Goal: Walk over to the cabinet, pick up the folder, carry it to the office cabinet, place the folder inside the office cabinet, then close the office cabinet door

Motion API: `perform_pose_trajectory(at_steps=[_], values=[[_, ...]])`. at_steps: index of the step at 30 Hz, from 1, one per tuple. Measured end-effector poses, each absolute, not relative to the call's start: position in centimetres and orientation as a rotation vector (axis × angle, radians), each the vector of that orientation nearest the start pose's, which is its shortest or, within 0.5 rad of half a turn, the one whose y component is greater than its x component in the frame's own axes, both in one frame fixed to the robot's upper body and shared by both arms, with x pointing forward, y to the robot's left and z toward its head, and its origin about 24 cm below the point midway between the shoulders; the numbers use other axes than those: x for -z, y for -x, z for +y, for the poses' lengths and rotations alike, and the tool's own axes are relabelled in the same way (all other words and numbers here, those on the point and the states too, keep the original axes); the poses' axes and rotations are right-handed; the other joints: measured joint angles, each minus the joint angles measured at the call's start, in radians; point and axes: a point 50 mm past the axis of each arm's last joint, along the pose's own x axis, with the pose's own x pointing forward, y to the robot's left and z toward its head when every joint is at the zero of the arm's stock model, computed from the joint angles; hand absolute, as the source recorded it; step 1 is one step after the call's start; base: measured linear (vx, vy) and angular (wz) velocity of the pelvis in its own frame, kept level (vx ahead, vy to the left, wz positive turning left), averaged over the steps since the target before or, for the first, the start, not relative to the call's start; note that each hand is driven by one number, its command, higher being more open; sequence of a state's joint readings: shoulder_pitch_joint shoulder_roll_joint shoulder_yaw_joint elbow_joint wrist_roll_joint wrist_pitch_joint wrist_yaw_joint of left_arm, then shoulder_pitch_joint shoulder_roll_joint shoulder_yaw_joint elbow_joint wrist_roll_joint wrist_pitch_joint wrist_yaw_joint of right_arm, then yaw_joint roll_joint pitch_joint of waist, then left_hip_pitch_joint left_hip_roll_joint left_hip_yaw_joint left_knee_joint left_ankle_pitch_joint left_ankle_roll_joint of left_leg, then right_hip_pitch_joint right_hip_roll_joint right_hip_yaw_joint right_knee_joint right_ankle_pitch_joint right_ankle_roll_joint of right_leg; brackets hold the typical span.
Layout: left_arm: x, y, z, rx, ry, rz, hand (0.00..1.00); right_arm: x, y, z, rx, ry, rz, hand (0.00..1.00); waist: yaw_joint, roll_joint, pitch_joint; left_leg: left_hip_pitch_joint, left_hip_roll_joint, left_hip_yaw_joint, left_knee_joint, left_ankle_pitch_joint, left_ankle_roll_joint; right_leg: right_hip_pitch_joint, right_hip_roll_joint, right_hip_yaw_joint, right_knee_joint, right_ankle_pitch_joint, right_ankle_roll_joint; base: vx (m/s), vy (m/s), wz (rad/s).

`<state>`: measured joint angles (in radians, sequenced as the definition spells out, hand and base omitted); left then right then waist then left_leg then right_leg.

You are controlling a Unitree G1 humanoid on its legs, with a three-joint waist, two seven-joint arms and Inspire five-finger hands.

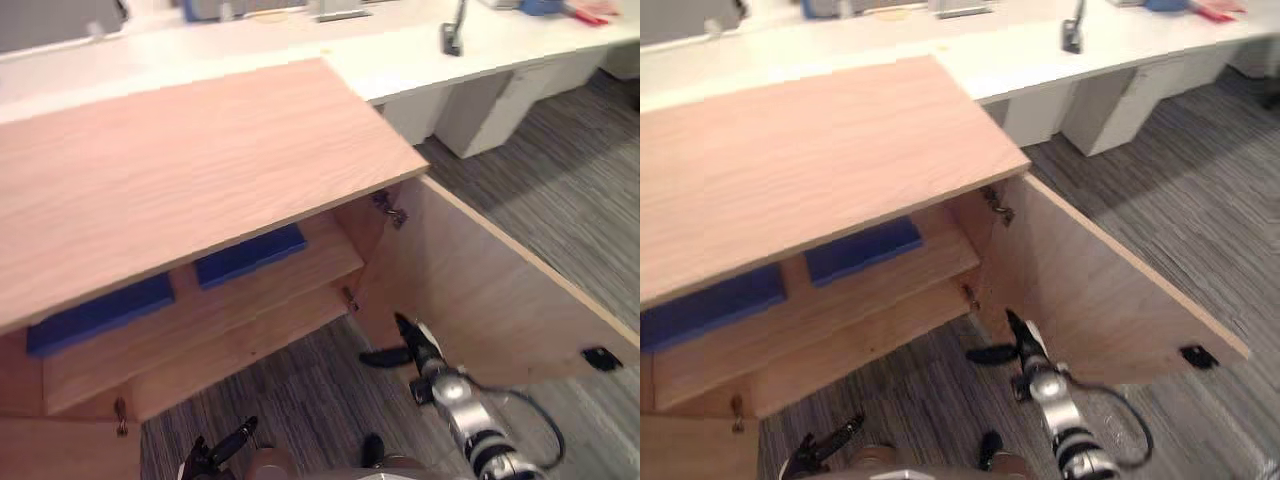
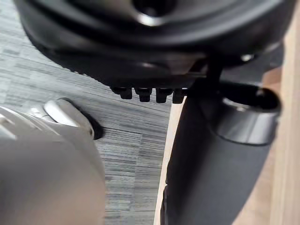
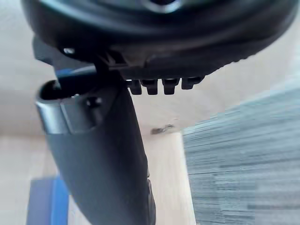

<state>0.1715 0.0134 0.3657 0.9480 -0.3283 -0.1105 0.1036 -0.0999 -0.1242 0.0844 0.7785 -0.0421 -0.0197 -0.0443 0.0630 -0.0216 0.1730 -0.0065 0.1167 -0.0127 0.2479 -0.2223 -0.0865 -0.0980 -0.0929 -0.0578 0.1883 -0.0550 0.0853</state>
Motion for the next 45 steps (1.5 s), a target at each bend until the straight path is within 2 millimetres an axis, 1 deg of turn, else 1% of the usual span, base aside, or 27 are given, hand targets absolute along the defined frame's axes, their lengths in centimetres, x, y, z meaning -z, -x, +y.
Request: perform_pose_trajectory(at_steps=[1,2,3,4,5,6,7,8,9,10,11,12,13,14,15,16,18,19,21,24,25,30,33,36,38,43,45], values=[[15.5,-7.2,22.0,-0.693,0.356,0.944,1.00,10.2,-20.8,-17.7,0.005,0.199,0.680,1.00,-0.010,0.002,-0.001,0.006,-0.009,0.010,-0.006,0.003,0.005,-0.006,-0.007,0.012,0.008,-0.001,0.005,-0.12,0.160,-0.62],[15.5,-7.2,22.0,-0.682,0.339,0.949,1.00,11.0,-19.2,-18.3,0.061,0.171,0.723,1.00,-0.022,0.005,-0.003,0.023,-0.024,0.038,-0.023,0.012,0.015,-0.026,-0.019,0.039,0.034,-0.001,0.012,-0.10,0.095,-0.48],[15.5,-7.2,22.0,-0.678,0.331,0.952,1.00,11.4,-18.5,-18.5,0.085,0.158,0.742,1.00,-0.022,0.006,-0.003,0.032,-0.029,0.052,-0.031,0.015,0.018,-0.037,-0.024,0.045,0.051,-0.001,0.014,-0.15,0.102,-0.64],[15.6,-7.1,21.8,-0.668,0.317,0.964,1.00,11.9,-17.3,-18.8,0.128,0.136,0.775,1.00,-0.025,0.007,-0.004,0.046,-0.035,0.081,-0.041,0.023,0.028,-0.065,-0.039,0.022,0.094,0.001,0.019,-0.12,0.039,-0.63],[15.7,-7.0,21.8,-0.661,0.305,0.974,1.00,12.3,-16.4,-19.1,0.163,0.114,0.798,1.00,-0.030,0.009,-0.003,0.060,-0.041,0.107,-0.044,0.027,0.035,-0.081,-0.061,-0.045,0.124,0.014,0.022,-0.20,0.037,-0.69],[15.8,-6.6,21.7,-0.664,0.303,0.993,1.00,12.6,-15.8,-19.1,0.179,0.111,0.815,1.00,-0.036,0.012,-0.005,0.073,-0.040,0.135,-0.049,0.032,0.044,-0.078,-0.076,-0.117,0.113,0.035,0.003,-0.18,0.024,-0.56],[15.9,-6.3,21.6,-0.668,0.303,1.003,1.00,12.6,-15.6,-19.0,0.181,0.109,0.819,1.00,-0.037,0.014,-0.006,0.081,-0.036,0.151,-0.058,0.037,0.050,-0.072,-0.084,-0.159,0.104,0.035,-0.009,-0.25,0.000,-0.59],[16.0,-5.8,21.7,-0.674,0.300,1.019,1.00,12.7,-15.6,-18.8,0.186,0.097,0.822,1.00,-0.038,0.018,-0.003,0.091,-0.033,0.185,-0.076,0.044,0.052,-0.089,-0.137,-0.279,0.219,-0.038,-0.065,-0.20,-0.034,-0.61],[16.2,-5.1,21.7,-0.678,0.297,1.041,1.00,12.8,-15.4,-18.8,0.205,0.077,0.827,1.00,-0.038,0.022,-0.015,0.097,-0.023,0.210,-0.082,0.051,0.043,-0.089,-0.182,-0.354,0.323,-0.085,-0.075,-0.18,-0.046,-0.62],[16.2,-4.7,21.7,-0.682,0.294,1.051,1.00,12.8,-15.4,-18.9,0.214,0.069,0.827,1.00,-0.037,0.022,-0.023,0.099,-0.017,0.221,-0.085,0.053,0.038,-0.078,-0.192,-0.373,0.338,-0.099,-0.069,-0.10,-0.080,-0.66],[16.2,-3.8,22.0,-0.694,0.285,1.066,1.00,12.7,-15.5,-18.8,0.226,0.056,0.820,1.00,-0.028,0.012,-0.031,0.104,-0.012,0.240,-0.090,0.058,0.026,-0.040,-0.205,-0.381,0.303,-0.105,-0.044,-0.04,-0.161,-0.62],[16.2,-3.4,22.3,-0.695,0.274,1.079,1.00,12.6,-15.6,-18.9,0.239,0.044,0.814,1.00,-0.022,-0.008,-0.039,0.107,-0.013,0.251,-0.093,0.062,0.017,-0.017,-0.195,-0.371,0.230,-0.113,0.015,-0.02,-0.191,-0.55],[16.4,-3.3,22.1,-0.688,0.276,1.095,1.00,12.5,-15.8,-19.5,0.263,0.047,0.809,1.00,-0.020,0.005,-0.033,0.107,0.006,0.244,-0.100,0.071,0.020,-0.006,-0.158,-0.374,0.192,-0.088,0.004,0.00,-0.230,-0.43],[16.6,-2.8,21.6,-0.678,0.282,1.117,1.00,12.3,-15.8,-20.4,0.299,0.056,0.804,1.00,-0.015,0.028,-0.040,0.106,0.027,0.229,-0.125,0.080,0.016,0.002,-0.106,-0.369,0.132,-0.056,-0.020,-0.03,-0.209,-0.44],[16.6,-2.5,21.5,-0.673,0.279,1.131,1.00,12.1,-16.0,-20.9,0.320,0.072,0.794,1.00,-0.014,0.034,-0.043,0.103,0.041,0.225,-0.146,0.094,0.010,0.001,-0.072,-0.359,0.096,-0.037,-0.036,-0.04,-0.161,-0.41],[16.6,-2.4,21.5,-0.671,0.277,1.133,1.00,12.0,-16.1,-21.1,0.325,0.076,0.791,1.00,-0.014,0.034,-0.043,0.103,0.044,0.224,-0.151,0.096,0.008,-0.001,-0.065,-0.357,0.090,-0.033,-0.039,-0.05,-0.121,-0.39],[16.6,-2.4,21.6,-0.673,0.273,1.131,1.00,11.7,-16.3,-21.7,0.342,0.096,0.775,1.00,-0.015,0.034,-0.045,0.102,0.063,0.224,-0.168,0.108,-0.006,-0.003,-0.025,-0.346,0.045,-0.008,-0.057,-0.03,-0.086,-0.29],[16.6,-2.4,21.6,-0.674,0.273,1.131,1.00,11.6,-16.3,-22.0,0.349,0.102,0.773,1.00,-0.015,0.032,-0.047,0.101,0.066,0.224,-0.172,0.109,-0.006,-0.001,-0.016,-0.343,0.029,0.000,-0.056,-0.04,-0.061,-0.23],[16.6,-2.4,21.6,-0.675,0.273,1.131,1.00,11.5,-16.3,-22.5,0.382,0.082,0.768,1.00,-0.015,0.034,-0.056,0.096,0.074,0.228,-0.188,0.118,-0.010,0.016,0.016,-0.335,-0.054,0.051,-0.065,-0.03,-0.032,-0.19],[16.6,-2.4,21.6,-0.675,0.273,1.131,1.00,11.3,-16.8,-22.7,0.401,0.059,0.754,1.00,-0.015,0.036,-0.063,0.096,0.072,0.249,-0.202,0.130,-0.022,0.040,0.039,-0.318,-0.154,0.116,-0.068,-0.01,0.007,-0.20],[16.6,-2.5,21.7,-0.675,0.272,1.130,1.00,11.2,-16.9,-22.7,0.402,0.059,0.751,1.00,-0.016,0.036,-0.064,0.098,0.070,0.250,-0.202,0.132,-0.026,0.045,0.041,-0.316,-0.169,0.125,-0.068,0.02,0.032,-0.12],[16.3,-3.4,21.7,-0.658,0.265,1.095,1.00,9.6,-18.9,-23.7,0.440,0.055,0.665,1.00,-0.017,0.036,-0.068,0.105,0.047,0.253,-0.211,0.136,-0.026,0.089,0.044,-0.309,-0.273,0.186,-0.061,0.01,0.045,-0.02],[16.3,-3.5,21.9,-0.657,0.260,1.087,1.00,7.6,-21.2,-24.8,0.455,0.083,0.575,1.00,-0.017,0.033,-0.072,0.106,0.038,0.253,-0.217,0.138,-0.023,0.089,0.037,-0.305,-0.274,0.192,-0.059,-0.04,0.042,-0.01],[16.3,-3.4,21.9,-0.651,0.258,1.090,1.00,5.0,-24.1,-26.2,0.464,0.126,0.473,1.00,-0.015,0.025,-0.075,0.107,0.025,0.249,-0.228,0.144,-0.014,0.087,0.024,-0.307,-0.277,0.197,-0.053,-0.07,0.048,0.03],[16.3,-3.2,22.0,-0.652,0.256,1.093,1.00,3.6,-25.6,-26.5,0.469,0.125,0.417,1.00,-0.015,0.022,-0.075,0.107,0.019,0.247,-0.229,0.146,-0.010,0.084,0.019,-0.307,-0.277,0.201,-0.051,-0.04,0.035,0.02],[16.3,-2.7,22.0,-0.658,0.252,1.106,1.00,0.5,-29.1,-26.8,0.473,0.107,0.316,1.00,-0.011,0.017,-0.072,0.105,0.010,0.241,-0.234,0.152,-0.002,0.082,0.011,-0.312,-0.277,0.205,-0.049,-0.04,0.027,0.04],[16.3,-2.5,22.0,-0.659,0.251,1.110,1.00,-0.8,-30.5,-26.5,0.430,0.144,0.284,1.00,-0.007,0.016,-0.072,0.105,0.005,0.237,-0.245,0.156,0.004,0.079,0.007,-0.315,-0.277,0.207,-0.047,-0.02,0.029,0.05]])
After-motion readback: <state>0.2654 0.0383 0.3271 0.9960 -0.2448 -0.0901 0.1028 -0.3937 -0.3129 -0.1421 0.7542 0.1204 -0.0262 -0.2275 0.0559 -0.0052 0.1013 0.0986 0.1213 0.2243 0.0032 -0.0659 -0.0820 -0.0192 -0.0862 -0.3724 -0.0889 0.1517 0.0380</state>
